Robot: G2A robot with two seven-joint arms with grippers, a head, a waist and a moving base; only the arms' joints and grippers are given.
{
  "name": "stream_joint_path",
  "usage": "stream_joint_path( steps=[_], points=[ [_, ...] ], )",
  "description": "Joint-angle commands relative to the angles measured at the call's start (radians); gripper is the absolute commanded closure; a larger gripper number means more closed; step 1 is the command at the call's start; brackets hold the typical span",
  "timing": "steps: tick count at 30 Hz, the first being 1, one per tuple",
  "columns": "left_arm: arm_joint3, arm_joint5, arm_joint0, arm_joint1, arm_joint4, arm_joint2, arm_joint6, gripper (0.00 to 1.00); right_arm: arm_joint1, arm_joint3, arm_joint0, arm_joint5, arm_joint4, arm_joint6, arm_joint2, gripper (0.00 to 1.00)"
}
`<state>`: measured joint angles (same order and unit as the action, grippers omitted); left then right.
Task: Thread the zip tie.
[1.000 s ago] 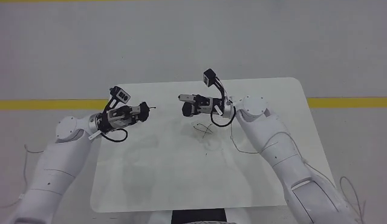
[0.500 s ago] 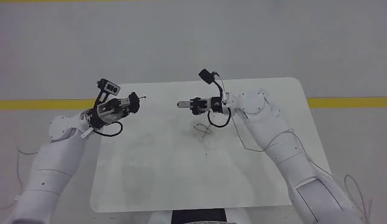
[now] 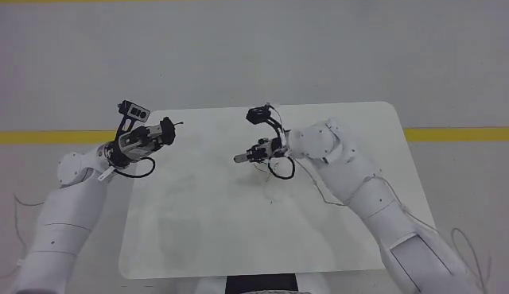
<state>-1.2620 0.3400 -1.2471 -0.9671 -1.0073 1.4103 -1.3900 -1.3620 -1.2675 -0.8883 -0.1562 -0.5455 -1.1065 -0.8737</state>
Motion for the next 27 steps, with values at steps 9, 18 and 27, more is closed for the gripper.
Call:
stream_joint_path(
  steps=[9,18,27],
  points=[
    [0.0,0.0,0.0,0.0,0.0,0.0,0.0,1.0,-0.018,0.071,0.082,-0.082,-0.153,-0.046,0.103,0.0],
    [0.0,0.0,0.0,0.0,0.0,0.0,0.0,1.0,-0.017,0.089,0.108,-0.11,-0.249,-0.083,0.138,0.0],
    [0.0,0.0,0.0,0.0,0.0,0.0,0.0,1.0,-0.041,0.18,0.176,-0.145,-0.247,-0.181,0.199,0.0]
  ],
)
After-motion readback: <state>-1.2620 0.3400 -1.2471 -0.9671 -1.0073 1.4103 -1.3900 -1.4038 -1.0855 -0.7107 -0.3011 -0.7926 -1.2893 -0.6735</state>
